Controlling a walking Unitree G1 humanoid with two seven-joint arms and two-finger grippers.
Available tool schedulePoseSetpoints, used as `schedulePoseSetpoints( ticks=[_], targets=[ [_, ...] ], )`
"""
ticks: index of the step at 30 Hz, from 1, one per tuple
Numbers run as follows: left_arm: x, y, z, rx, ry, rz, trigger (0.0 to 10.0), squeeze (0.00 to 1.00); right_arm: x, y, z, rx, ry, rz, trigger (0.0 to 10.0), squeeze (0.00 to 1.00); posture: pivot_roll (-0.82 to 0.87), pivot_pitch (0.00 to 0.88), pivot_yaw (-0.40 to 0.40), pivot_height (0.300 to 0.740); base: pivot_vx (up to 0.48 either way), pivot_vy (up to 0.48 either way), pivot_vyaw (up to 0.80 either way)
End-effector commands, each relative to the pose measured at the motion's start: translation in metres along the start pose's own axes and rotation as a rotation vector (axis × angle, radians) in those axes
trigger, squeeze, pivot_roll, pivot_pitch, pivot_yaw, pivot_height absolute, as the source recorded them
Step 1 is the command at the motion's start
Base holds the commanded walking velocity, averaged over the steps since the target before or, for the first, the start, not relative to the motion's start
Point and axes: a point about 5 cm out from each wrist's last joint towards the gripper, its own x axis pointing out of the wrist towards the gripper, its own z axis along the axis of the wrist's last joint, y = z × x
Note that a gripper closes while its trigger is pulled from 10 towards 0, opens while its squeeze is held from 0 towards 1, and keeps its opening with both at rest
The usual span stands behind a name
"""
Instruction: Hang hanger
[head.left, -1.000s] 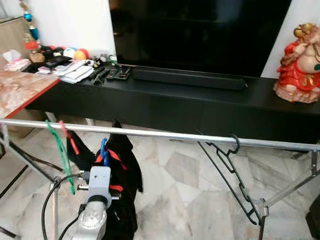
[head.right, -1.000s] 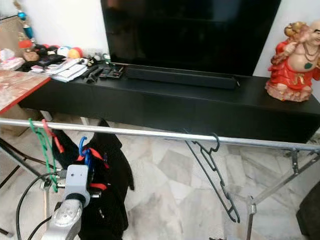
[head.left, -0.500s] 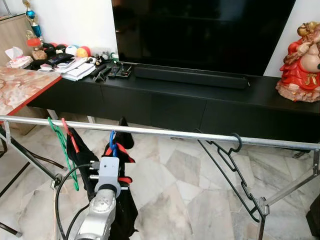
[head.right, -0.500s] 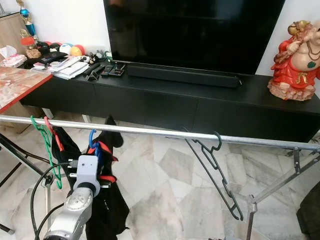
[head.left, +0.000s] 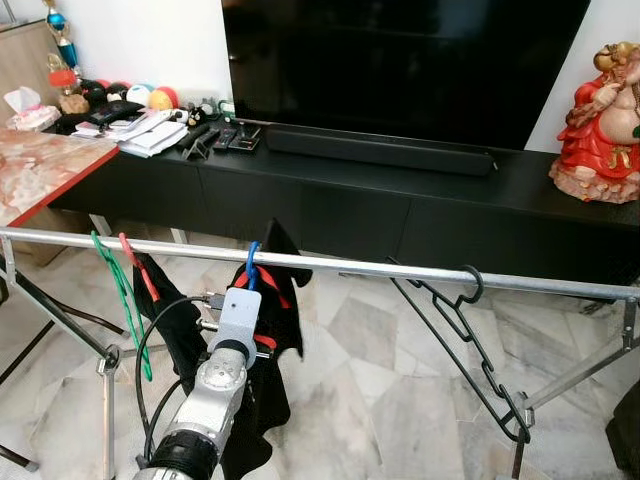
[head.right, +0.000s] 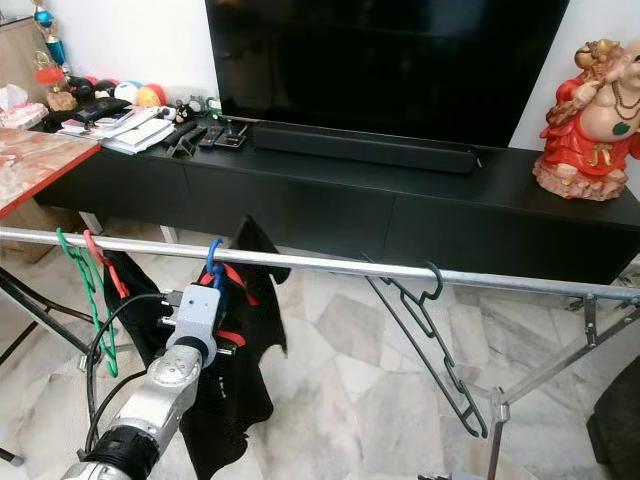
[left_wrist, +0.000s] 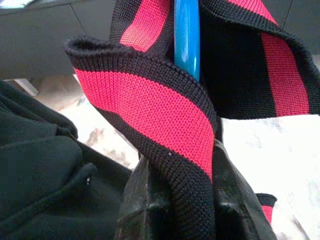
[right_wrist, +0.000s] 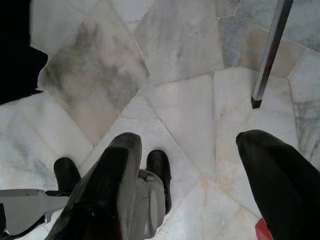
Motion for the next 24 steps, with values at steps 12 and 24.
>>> schedulePoseSetpoints(
  ticks=[12,24],
  targets=[
    [0.014,-0.027,0.019,-0.022,0.060,-0.064,10.0,0.00,-0.001,-0.004,-0.001,0.012,-0.001,-0.022,10.0,0.00,-0.09,0.046,-0.044,0.740,0.000,0.000,0.00],
    [0.010,-0.050,0.011,0.013,0.108,-0.221,10.0,0.00,0.000,-0.001,-0.002,0.025,-0.002,-0.023,10.0,0.00,-0.08,0.049,-0.029,0.740,0.000,0.000,0.00]
  ],
)
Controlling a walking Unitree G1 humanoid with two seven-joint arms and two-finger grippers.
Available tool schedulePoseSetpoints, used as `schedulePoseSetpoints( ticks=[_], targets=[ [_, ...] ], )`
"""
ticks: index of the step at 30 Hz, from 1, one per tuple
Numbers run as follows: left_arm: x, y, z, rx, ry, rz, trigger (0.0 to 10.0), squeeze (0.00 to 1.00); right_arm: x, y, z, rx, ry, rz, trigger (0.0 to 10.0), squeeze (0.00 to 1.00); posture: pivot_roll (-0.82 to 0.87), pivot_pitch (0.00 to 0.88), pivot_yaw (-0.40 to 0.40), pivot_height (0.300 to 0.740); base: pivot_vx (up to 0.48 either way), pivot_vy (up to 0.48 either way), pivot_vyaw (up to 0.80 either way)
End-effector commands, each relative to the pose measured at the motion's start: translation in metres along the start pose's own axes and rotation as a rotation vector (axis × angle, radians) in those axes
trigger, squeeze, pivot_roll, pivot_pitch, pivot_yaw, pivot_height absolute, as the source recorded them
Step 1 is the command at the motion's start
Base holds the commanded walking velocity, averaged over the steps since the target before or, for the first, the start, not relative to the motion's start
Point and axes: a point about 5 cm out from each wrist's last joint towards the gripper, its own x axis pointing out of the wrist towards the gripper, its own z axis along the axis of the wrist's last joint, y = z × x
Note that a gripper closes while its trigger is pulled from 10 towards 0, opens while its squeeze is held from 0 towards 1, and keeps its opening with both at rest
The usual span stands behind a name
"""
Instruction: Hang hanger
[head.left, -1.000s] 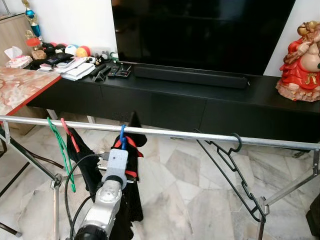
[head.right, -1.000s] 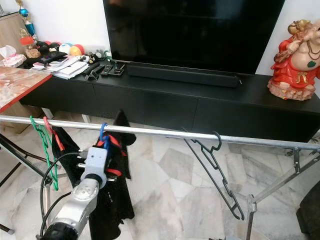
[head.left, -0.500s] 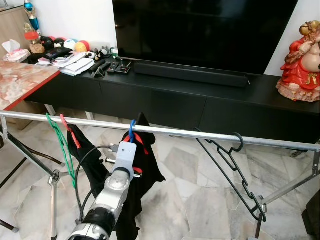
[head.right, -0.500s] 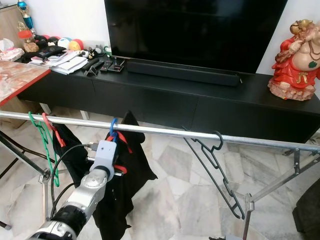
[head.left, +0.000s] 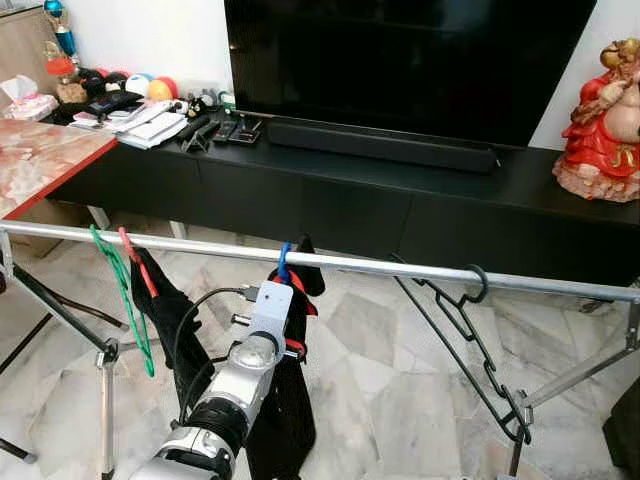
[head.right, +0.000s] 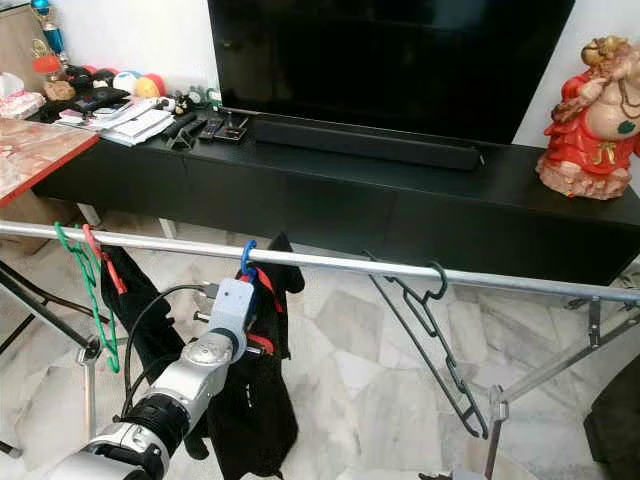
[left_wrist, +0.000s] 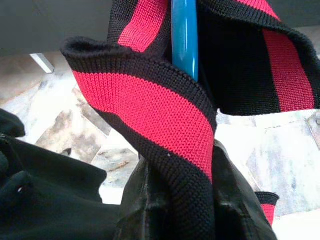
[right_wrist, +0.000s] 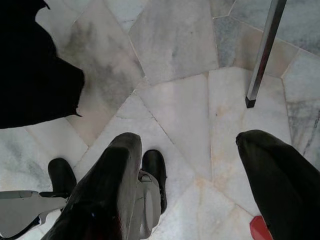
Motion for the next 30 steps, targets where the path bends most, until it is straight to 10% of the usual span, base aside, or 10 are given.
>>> schedulePoseSetpoints(
  ticks=[1,6,16,17,18,30],
  targets=[
    [0.000,-0.012,-0.002,0.013,0.016,-0.065,10.0,0.00,-0.001,-0.001,-0.003,0.019,0.004,-0.007,10.0,0.00,-0.08,0.049,-0.029,0.740,0.000,0.000,0.00],
    [-0.002,-0.037,0.001,0.050,0.001,-0.163,10.0,0.00,0.000,0.000,-0.003,0.029,0.001,-0.008,10.0,0.00,-0.09,0.047,-0.022,0.740,0.000,0.000,0.00],
    [-0.002,-0.035,0.006,0.013,-0.032,-0.100,10.0,0.00,0.000,0.002,-0.003,0.036,0.004,-0.010,10.0,0.00,-0.09,0.047,-0.019,0.740,0.000,0.000,0.00],
    [-0.002,-0.035,0.005,0.000,-0.033,-0.096,10.0,0.11,0.000,0.002,-0.003,0.036,0.004,-0.009,10.0,0.00,-0.09,0.049,-0.017,0.740,0.000,0.000,0.00],
    [-0.002,-0.034,0.005,-0.020,-0.041,-0.088,10.0,0.98,0.000,0.002,-0.003,0.036,0.005,-0.008,10.0,0.00,-0.08,0.047,-0.016,0.740,0.000,0.000,0.00],
    [-0.011,-0.030,0.009,-0.026,-0.129,-0.090,10.0,1.00,-0.001,0.003,-0.005,0.039,0.007,-0.001,10.0,0.00,-0.08,0.033,0.004,0.740,0.000,0.000,0.00]
  ],
)
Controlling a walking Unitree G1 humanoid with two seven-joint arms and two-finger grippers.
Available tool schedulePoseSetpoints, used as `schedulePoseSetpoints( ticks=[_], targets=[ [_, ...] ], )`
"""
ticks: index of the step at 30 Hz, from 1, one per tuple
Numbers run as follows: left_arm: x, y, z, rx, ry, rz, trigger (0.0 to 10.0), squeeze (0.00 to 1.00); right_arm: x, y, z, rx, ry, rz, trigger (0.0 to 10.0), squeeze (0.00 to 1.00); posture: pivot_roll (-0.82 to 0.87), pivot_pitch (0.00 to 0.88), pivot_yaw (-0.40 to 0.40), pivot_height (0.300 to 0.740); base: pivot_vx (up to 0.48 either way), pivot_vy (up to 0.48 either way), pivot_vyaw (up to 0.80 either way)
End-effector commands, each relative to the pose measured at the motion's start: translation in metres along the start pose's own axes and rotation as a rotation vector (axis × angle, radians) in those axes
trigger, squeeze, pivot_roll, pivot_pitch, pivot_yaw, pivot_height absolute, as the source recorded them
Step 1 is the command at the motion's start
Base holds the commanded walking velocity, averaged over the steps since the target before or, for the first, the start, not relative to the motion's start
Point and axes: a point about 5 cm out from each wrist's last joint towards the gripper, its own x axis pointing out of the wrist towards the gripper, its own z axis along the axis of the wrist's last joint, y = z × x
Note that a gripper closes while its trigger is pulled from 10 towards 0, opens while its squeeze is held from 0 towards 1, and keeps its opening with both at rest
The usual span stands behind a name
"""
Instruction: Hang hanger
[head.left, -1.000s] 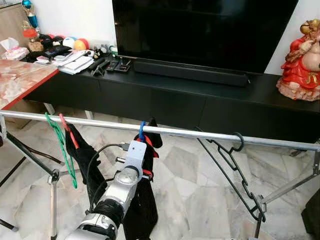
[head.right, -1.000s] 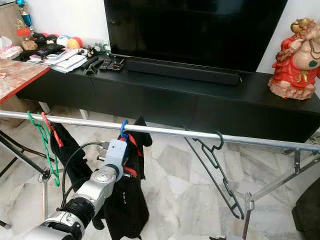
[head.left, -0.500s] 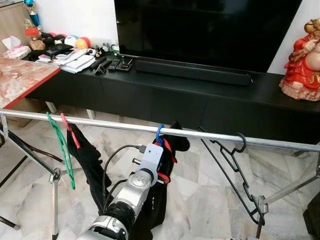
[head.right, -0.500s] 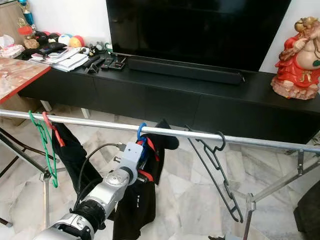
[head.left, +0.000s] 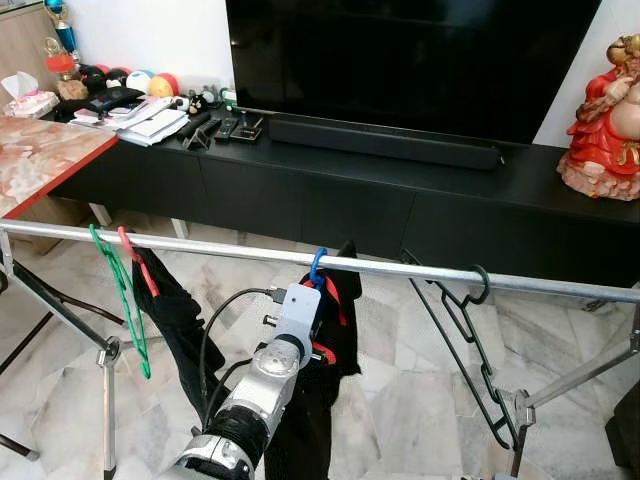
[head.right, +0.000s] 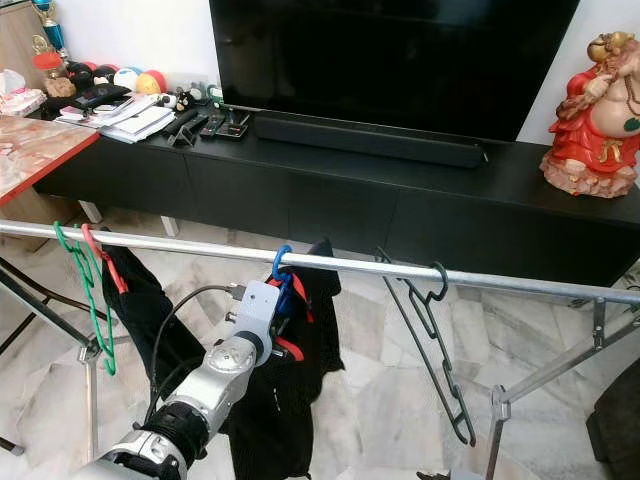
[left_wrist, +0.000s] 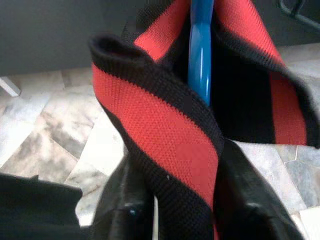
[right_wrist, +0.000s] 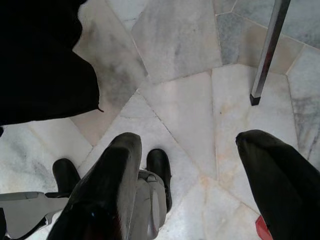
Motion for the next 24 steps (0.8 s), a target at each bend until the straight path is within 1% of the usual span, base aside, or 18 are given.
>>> schedulePoseSetpoints(
  ticks=[1,3,4,7,8,9,10,11,12,13,14,15,16,17,20,22,24],
  targets=[
    [-0.008,0.004,0.001,-0.001,-0.032,0.007,10.0,1.00,-0.001,-0.002,-0.006,0.020,0.009,-0.008,10.0,0.00,-0.08,0.033,0.004,0.740,0.000,0.000,0.00],
    [-0.013,0.007,0.000,0.007,-0.044,0.007,10.0,1.00,-0.002,-0.002,-0.006,0.018,0.010,-0.008,10.0,0.00,-0.08,0.031,0.006,0.740,0.000,0.000,0.00],
    [-0.021,0.013,-0.001,0.035,-0.052,0.005,10.0,1.00,-0.002,-0.002,-0.007,0.017,0.011,-0.009,10.0,0.00,-0.07,0.029,0.006,0.740,0.000,0.000,0.00],
    [-0.029,0.018,-0.001,0.068,-0.063,0.006,10.0,1.00,-0.002,-0.002,-0.007,0.015,0.013,-0.009,10.0,0.00,-0.07,0.028,0.010,0.740,0.000,0.000,0.00],
    [-0.034,0.022,0.001,0.077,-0.070,0.015,10.0,1.00,-0.002,-0.002,-0.008,0.015,0.014,-0.010,10.0,0.00,-0.06,0.026,0.011,0.740,0.000,0.000,0.00],
    [-0.044,0.029,0.002,0.097,-0.080,0.034,10.0,1.00,-0.002,-0.002,-0.008,0.014,0.016,-0.010,10.0,0.00,-0.06,0.025,0.011,0.740,0.000,0.000,0.00],
    [-0.049,0.032,0.003,0.107,-0.084,0.042,10.0,1.00,-0.002,-0.002,-0.008,0.013,0.016,-0.010,10.0,0.00,-0.05,0.024,0.011,0.740,0.000,0.000,0.00],
    [-0.056,0.036,0.002,0.107,-0.089,0.049,10.0,1.00,-0.002,-0.002,-0.008,0.012,0.018,-0.009,10.0,0.00,-0.05,0.022,0.013,0.740,0.000,0.000,0.00],
    [-0.066,0.043,0.001,0.105,-0.095,0.069,10.0,1.00,-0.002,-0.002,-0.009,0.009,0.021,-0.007,10.0,0.00,-0.05,0.020,0.014,0.740,0.000,0.000,0.00],
    [-0.068,0.045,0.001,0.105,-0.096,0.079,10.0,1.00,-0.002,-0.002,-0.009,0.007,0.022,-0.006,10.0,0.00,-0.05,0.020,0.014,0.740,0.000,0.000,0.00],
    [-0.068,0.045,0.001,0.105,-0.096,0.079,10.0,1.00,-0.002,-0.002,-0.009,0.007,0.022,-0.006,10.0,0.00,-0.05,0.020,0.014,0.740,0.000,0.000,0.00],
    [-0.077,0.051,-0.002,0.096,-0.115,0.092,10.0,1.00,-0.002,-0.002,-0.009,0.006,0.023,-0.005,10.0,0.00,-0.05,0.017,0.017,0.740,0.000,0.000,0.00],
    [-0.081,0.053,-0.002,0.093,-0.116,0.093,10.0,1.00,-0.002,-0.002,-0.009,0.006,0.023,-0.005,10.0,0.00,-0.05,0.012,0.019,0.740,0.000,0.000,0.00],
    [-0.088,0.057,-0.010,0.078,-0.116,0.070,10.0,1.00,-0.002,-0.002,-0.009,0.006,0.023,-0.005,10.0,0.00,-0.05,0.010,0.018,0.740,0.000,0.000,0.00],
    [-0.096,0.063,-0.020,0.063,-0.105,0.038,10.0,1.00,-0.002,-0.002,-0.009,0.006,0.022,-0.005,10.0,0.00,-0.05,0.006,0.020,0.740,0.000,0.000,0.00],
    [-0.099,0.072,-0.033,0.039,-0.061,0.067,10.0,1.00,-0.002,-0.002,-0.010,0.002,0.024,-0.007,10.0,0.00,-0.04,0.005,0.019,0.740,0.000,0.000,0.00],
    [-0.100,0.082,-0.050,0.055,0.010,0.098,10.0,1.00,-0.002,-0.003,-0.010,-0.001,0.025,-0.009,10.0,0.00,-0.04,0.001,0.017,0.740,0.000,0.000,0.00]
  ],
)
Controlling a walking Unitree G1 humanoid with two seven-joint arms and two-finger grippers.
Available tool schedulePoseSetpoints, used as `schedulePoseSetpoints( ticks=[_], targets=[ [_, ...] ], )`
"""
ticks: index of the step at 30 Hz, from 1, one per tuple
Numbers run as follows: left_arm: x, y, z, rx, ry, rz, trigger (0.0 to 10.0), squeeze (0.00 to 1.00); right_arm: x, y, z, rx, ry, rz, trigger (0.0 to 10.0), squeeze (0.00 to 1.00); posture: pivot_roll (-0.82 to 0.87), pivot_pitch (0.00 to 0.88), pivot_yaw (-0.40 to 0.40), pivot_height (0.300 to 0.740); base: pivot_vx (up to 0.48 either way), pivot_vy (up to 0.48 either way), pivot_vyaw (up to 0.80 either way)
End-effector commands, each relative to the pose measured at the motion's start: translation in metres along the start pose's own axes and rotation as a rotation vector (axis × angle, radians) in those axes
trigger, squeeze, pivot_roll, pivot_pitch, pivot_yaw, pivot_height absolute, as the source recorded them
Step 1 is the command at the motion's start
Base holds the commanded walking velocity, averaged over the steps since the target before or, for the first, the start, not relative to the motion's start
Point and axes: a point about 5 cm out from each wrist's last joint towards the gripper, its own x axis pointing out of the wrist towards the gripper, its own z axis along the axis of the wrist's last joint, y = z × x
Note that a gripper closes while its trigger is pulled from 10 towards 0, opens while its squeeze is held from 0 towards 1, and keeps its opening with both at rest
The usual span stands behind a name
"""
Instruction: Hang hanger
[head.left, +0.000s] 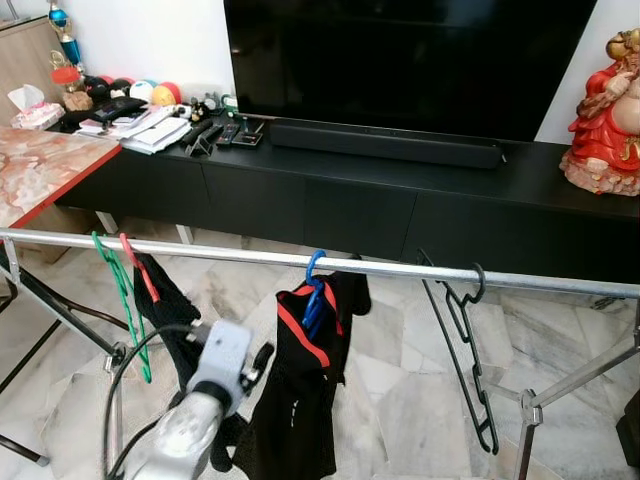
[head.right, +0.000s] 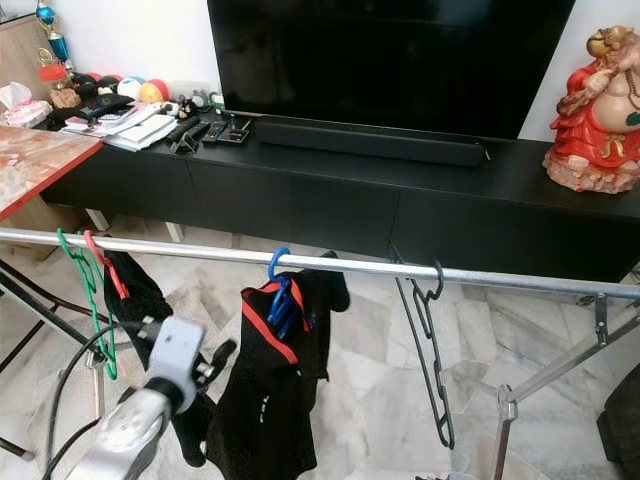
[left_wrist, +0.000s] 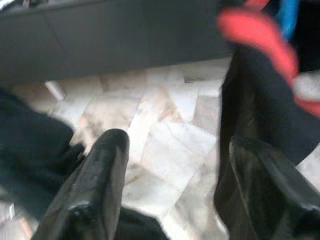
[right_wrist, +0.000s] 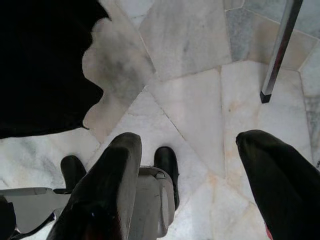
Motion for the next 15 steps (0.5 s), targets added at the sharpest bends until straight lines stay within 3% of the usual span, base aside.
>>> schedulePoseSetpoints(
  ticks=[1,3,8,9,10,11,15],
  targets=[
    [-0.001,0.021,-0.041,-0.001,0.161,0.047,10.0,1.00,-0.001,-0.002,-0.004,0.003,0.014,-0.011,10.0,0.00,-0.06,0.000,0.019,0.740,0.000,0.000,0.00],
    [-0.002,0.028,-0.062,-0.022,0.251,0.044,10.0,1.00,-0.001,-0.002,-0.005,0.007,0.013,-0.014,10.0,0.00,-0.06,0.000,0.021,0.740,0.000,0.000,0.00],
    [-0.001,0.031,-0.086,-0.072,0.350,0.040,10.0,0.99,-0.001,-0.002,-0.005,0.009,0.014,-0.018,10.0,0.00,-0.07,0.000,0.014,0.740,0.000,0.000,0.00],
    [0.002,0.027,-0.098,-0.081,0.400,0.043,10.0,0.24,-0.001,-0.002,-0.005,0.003,0.016,-0.018,10.0,0.00,-0.07,0.000,0.010,0.740,0.000,0.000,0.00],
    [0.002,0.027,-0.098,-0.081,0.400,0.043,10.0,0.24,-0.001,-0.002,-0.005,0.003,0.016,-0.018,10.0,0.00,-0.07,0.000,0.010,0.740,0.000,0.000,0.00],
    [0.003,0.025,-0.102,-0.086,0.423,0.042,10.0,0.00,-0.001,-0.002,-0.004,0.001,0.016,-0.019,10.0,0.00,-0.07,0.000,0.008,0.740,0.000,0.000,0.00],
    [-0.004,0.008,-0.128,-0.089,0.568,0.023,10.0,0.00,-0.001,-0.004,-0.003,-0.009,0.018,-0.036,10.0,0.00,-0.09,0.000,-0.004,0.740,0.000,0.000,0.00]
  ],
)
